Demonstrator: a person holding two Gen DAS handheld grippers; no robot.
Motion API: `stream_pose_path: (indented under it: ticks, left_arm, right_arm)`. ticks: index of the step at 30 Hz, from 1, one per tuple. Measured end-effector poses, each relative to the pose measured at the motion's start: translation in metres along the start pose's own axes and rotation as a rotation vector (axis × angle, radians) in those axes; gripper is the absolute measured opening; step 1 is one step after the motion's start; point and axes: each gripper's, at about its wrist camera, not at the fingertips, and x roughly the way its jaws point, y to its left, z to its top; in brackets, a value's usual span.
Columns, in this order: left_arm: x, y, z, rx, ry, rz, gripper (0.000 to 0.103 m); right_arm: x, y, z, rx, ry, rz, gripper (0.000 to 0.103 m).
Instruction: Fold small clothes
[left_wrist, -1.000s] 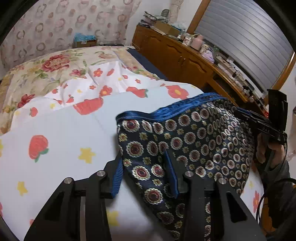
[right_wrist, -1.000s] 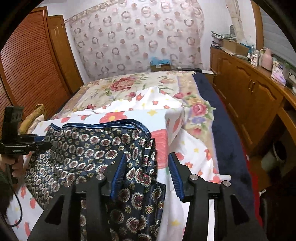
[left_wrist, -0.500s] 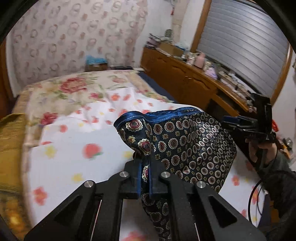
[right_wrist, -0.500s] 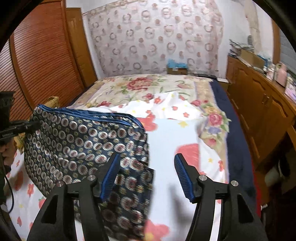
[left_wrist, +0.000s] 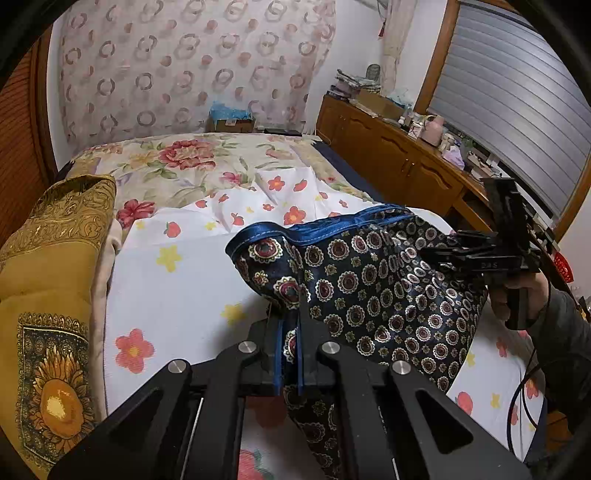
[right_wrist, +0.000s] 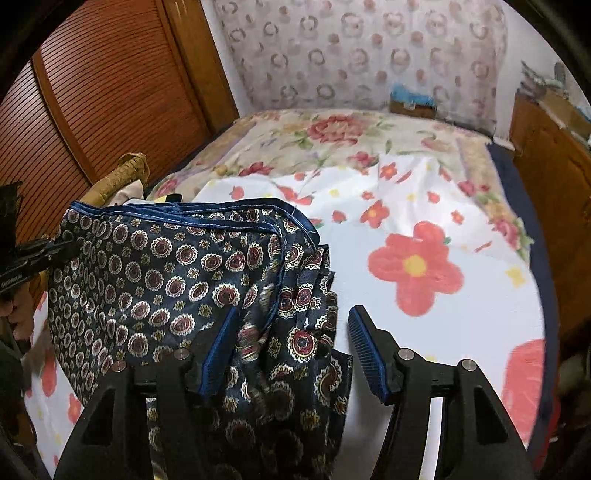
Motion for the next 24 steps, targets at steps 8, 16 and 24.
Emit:
stream_pose_path:
  ticks: [8, 16, 24]
  left_arm:
    - [-0.008, -0.005, 0.001, 0.012, -0.024, -0.007, 0.006]
    - [-0.041, -0.02, 0.0, 0.042, -0.083, -0.008, 0.006]
    - [-0.094, -0.01, 0.0, 0.035, -0.194, 0.045, 0.006]
  right_arm:
    - [0.005, 0.008, 0.001, -0.029, 0.021, 0.05, 0.025]
    - [-0.024, 0.034, 0.005, -0.118, -0.031, -0.001, 0.015]
    - [-0.07, 0.076, 0.033, -0.208, -0.173, -0.01, 0.014]
